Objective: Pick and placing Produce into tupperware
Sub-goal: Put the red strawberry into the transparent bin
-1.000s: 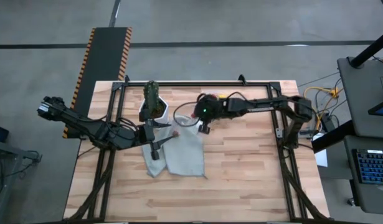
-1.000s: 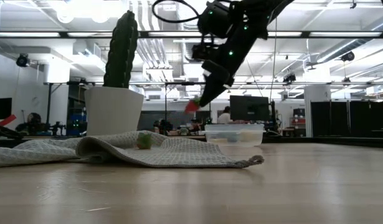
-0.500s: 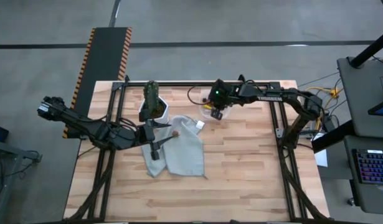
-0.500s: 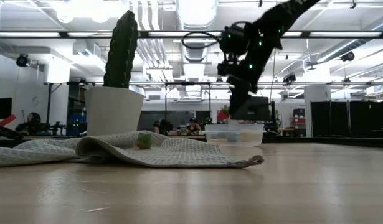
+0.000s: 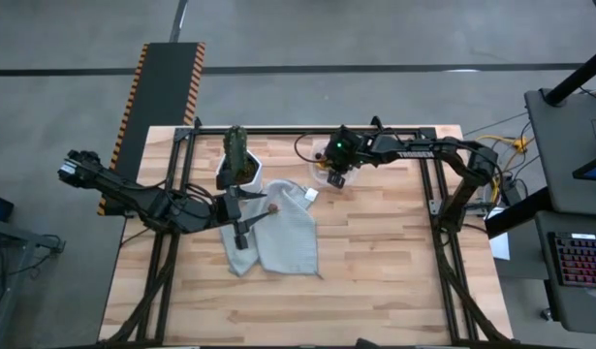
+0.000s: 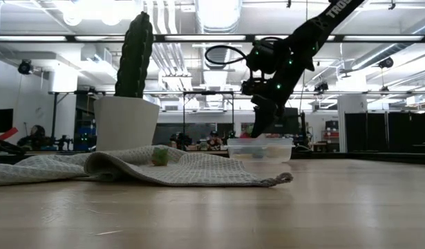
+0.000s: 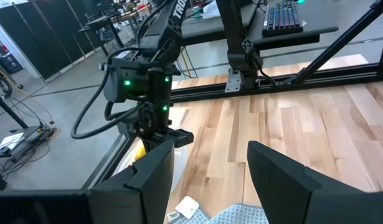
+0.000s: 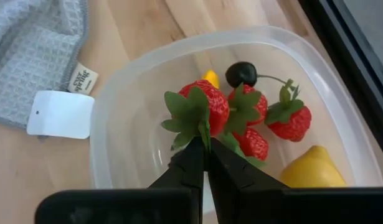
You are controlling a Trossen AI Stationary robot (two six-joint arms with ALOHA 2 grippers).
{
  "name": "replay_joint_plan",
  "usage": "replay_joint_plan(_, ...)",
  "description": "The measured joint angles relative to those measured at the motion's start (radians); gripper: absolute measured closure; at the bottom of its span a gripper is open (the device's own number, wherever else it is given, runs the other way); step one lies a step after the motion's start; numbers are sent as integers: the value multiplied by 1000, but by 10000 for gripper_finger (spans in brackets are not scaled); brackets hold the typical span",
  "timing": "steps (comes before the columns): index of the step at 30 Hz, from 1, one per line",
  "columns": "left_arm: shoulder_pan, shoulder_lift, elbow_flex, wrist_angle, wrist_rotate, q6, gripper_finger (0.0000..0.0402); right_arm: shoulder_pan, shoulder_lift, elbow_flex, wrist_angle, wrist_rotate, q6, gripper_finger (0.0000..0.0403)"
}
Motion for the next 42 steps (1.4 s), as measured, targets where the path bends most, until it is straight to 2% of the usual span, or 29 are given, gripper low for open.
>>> replay_joint_plan(11, 0, 0, 0, 0, 0, 0, 212, 0, 0, -6, 5, 0, 4, 391)
replay_joint_plan(25, 0, 0, 0, 0, 0, 0, 212, 1, -1, -9, 27, -2, 41, 331)
replay_joint_plan(27, 0, 0, 0, 0, 0, 0, 212, 1, -5, -9, 31, -52, 59, 326)
replay_joint_plan(31, 0, 0, 0, 0, 0, 0, 212, 7, -10, -9, 84, -271, 69, 321)
replay_joint_plan(33, 0, 0, 0, 0, 0, 0, 212, 20, -10, -9, 116, -330, 85, 323)
replay_joint_plan(42, 0, 0, 0, 0, 0, 0, 212, 174, -13, -9, 276, -367, 90, 330)
